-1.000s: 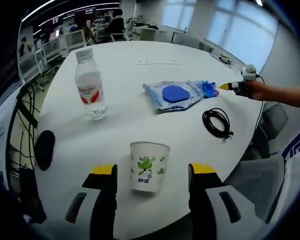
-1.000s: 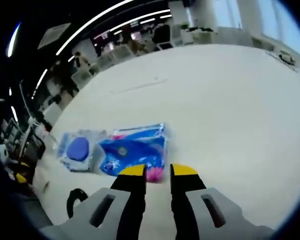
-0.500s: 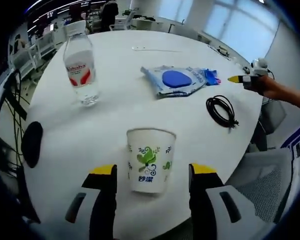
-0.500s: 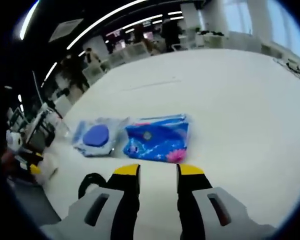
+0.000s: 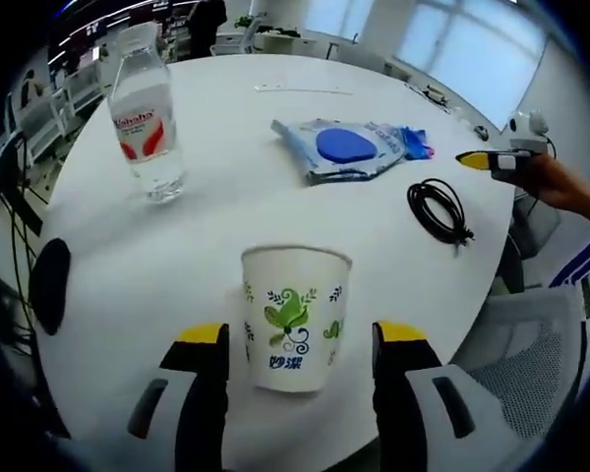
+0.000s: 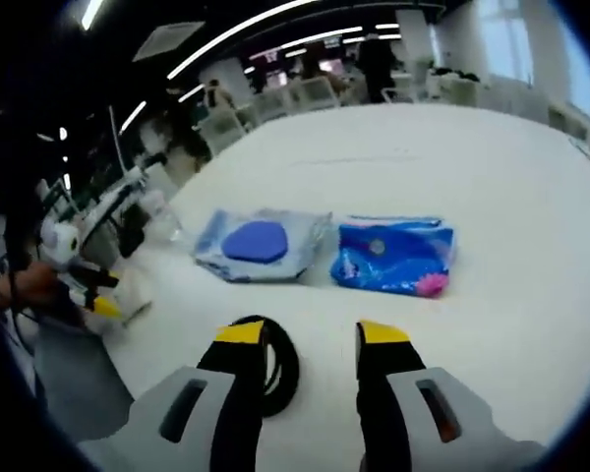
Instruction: Arrange the tabletop items into an orderly group along one side of the table until the central work area is clear of visible clutter.
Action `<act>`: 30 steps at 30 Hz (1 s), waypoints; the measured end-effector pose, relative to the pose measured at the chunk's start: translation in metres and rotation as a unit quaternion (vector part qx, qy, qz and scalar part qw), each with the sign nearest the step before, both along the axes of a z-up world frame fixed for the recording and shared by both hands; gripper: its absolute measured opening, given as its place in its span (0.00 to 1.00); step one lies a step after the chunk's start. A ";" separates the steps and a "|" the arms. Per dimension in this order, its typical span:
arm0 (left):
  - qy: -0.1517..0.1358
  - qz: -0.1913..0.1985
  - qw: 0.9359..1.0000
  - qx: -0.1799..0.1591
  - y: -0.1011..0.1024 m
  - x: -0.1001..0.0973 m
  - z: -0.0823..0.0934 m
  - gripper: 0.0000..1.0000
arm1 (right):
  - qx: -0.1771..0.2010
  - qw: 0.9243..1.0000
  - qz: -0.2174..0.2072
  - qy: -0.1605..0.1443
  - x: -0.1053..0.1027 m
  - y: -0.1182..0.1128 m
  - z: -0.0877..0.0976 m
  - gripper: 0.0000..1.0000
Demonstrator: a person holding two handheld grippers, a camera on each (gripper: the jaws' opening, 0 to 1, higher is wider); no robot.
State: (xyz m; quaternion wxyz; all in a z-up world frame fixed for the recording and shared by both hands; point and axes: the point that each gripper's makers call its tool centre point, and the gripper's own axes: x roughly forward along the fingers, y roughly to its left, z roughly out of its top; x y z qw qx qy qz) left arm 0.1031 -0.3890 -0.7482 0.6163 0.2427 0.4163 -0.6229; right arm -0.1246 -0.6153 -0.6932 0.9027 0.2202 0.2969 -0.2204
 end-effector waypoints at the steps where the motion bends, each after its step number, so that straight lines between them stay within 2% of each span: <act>1: 0.002 0.003 1.000 -0.001 0.000 0.000 -0.001 0.59 | 0.000 1.000 0.007 -0.002 0.005 0.007 0.003 0.33; 6: 0.008 0.005 1.000 -0.002 -0.001 -0.002 -0.007 0.55 | -0.003 0.999 0.036 -0.010 0.021 0.025 0.006 0.34; 8: 0.009 0.008 1.000 0.000 0.000 -0.001 -0.011 0.47 | -0.003 0.999 0.051 -0.009 0.027 0.035 0.005 0.34; 9: 0.013 0.012 1.000 0.003 0.002 -0.001 -0.012 0.39 | -0.002 0.998 0.060 -0.009 0.030 0.041 0.005 0.34; 11: 0.044 0.030 0.999 -0.007 0.000 -0.006 -0.010 0.40 | -0.003 0.997 0.074 -0.009 0.036 0.052 0.005 0.34; 17: 0.053 0.037 0.998 -0.013 0.005 -0.006 -0.010 0.39 | 0.010 0.994 0.110 -0.015 0.055 0.084 0.004 0.32; 21: 0.068 0.047 0.996 -0.015 0.012 -0.009 -0.008 0.38 | 0.042 0.985 0.164 -0.022 0.072 0.118 0.004 0.29; 25: 0.081 0.055 0.995 -0.024 0.021 -0.021 0.000 0.38 | 0.069 0.980 0.175 -0.064 0.095 0.137 0.008 0.30; 30: 0.093 0.060 0.993 -0.031 0.033 -0.036 0.005 0.38 | 0.089 0.972 0.199 -0.087 0.116 0.161 0.011 0.32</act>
